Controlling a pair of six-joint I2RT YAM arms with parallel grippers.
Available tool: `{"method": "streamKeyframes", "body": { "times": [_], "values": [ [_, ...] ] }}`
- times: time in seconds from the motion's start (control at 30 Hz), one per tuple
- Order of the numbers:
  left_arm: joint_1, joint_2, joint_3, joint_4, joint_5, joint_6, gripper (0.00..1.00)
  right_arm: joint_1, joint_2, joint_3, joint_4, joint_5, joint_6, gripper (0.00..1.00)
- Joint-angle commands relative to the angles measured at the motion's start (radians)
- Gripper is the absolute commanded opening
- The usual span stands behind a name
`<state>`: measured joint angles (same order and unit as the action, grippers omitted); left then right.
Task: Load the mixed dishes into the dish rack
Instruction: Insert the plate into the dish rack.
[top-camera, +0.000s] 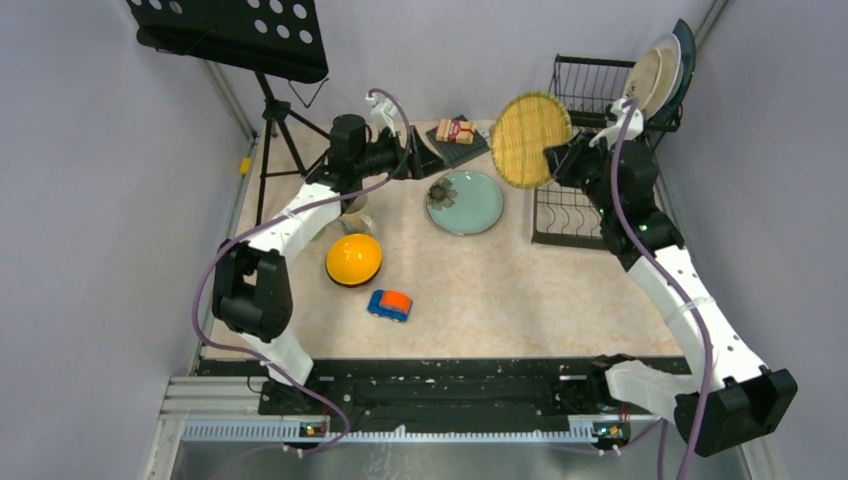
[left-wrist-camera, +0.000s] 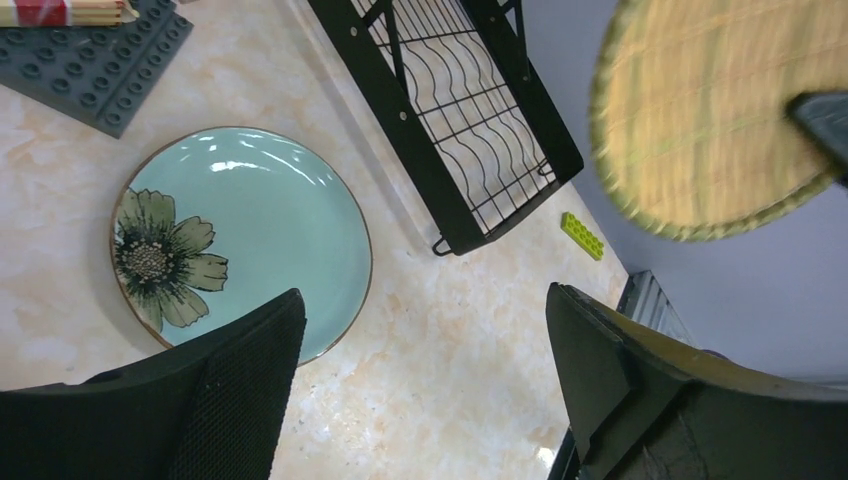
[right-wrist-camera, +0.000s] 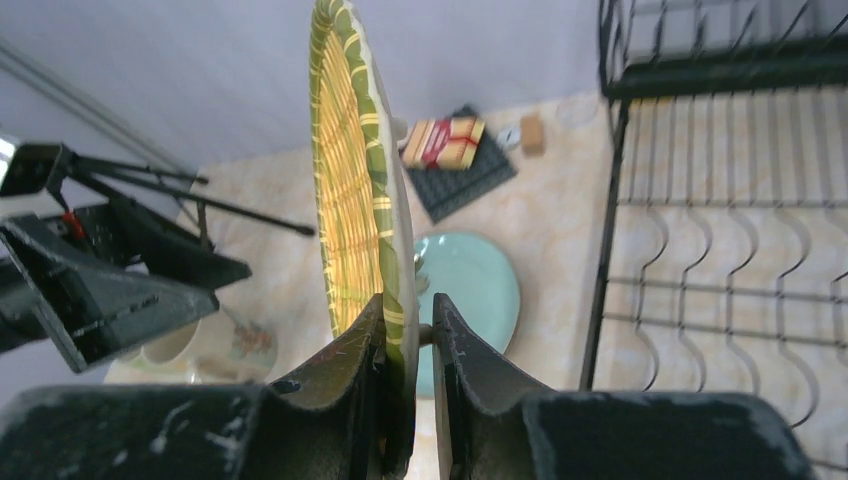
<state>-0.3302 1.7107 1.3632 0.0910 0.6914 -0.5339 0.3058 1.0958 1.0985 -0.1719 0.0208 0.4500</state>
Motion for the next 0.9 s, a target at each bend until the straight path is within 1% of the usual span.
{"method": "streamKeyframes", "body": {
  "times": [0.0, 0.13, 0.2, 0.37, 0.43, 0.53, 0.67, 0.77, 0.87],
  "values": [
    [0.0, -0.068, -0.025, 0.01, -0.062, 0.045, 0.95, 0.011, -0.05, 0.12, 0.084, 0.156, -0.117, 0.0],
    [-0.001, -0.078, -0.028, 0.001, -0.067, 0.062, 0.96, 0.01, -0.086, 0.15, 0.194, 0.257, -0.21, 0.0],
    [-0.001, -0.08, -0.028, -0.002, -0.066, 0.066, 0.97, 0.008, -0.07, 0.199, 0.19, 0.299, -0.275, 0.0],
    [0.001, -0.082, -0.026, -0.003, -0.053, 0.073, 0.98, -0.012, 0.007, 0.35, 0.103, 0.408, -0.397, 0.0],
    [0.003, -0.082, -0.027, -0.004, -0.034, 0.074, 0.98, -0.04, 0.044, 0.43, 0.032, 0.427, -0.425, 0.0],
    [0.005, -0.074, -0.027, -0.006, -0.013, 0.07, 0.98, -0.087, 0.095, 0.52, -0.053, 0.424, -0.444, 0.0],
    [0.009, -0.076, -0.04, 0.004, -0.004, 0.063, 0.98, -0.111, 0.151, 0.607, -0.121, 0.445, -0.506, 0.0],
    [0.014, -0.081, -0.044, 0.004, 0.003, 0.063, 0.98, -0.141, 0.209, 0.694, -0.211, 0.438, -0.504, 0.0],
    [0.017, -0.081, -0.048, 0.007, 0.012, 0.058, 0.98, -0.17, 0.249, 0.739, -0.242, 0.428, -0.506, 0.0]
  ]
}}
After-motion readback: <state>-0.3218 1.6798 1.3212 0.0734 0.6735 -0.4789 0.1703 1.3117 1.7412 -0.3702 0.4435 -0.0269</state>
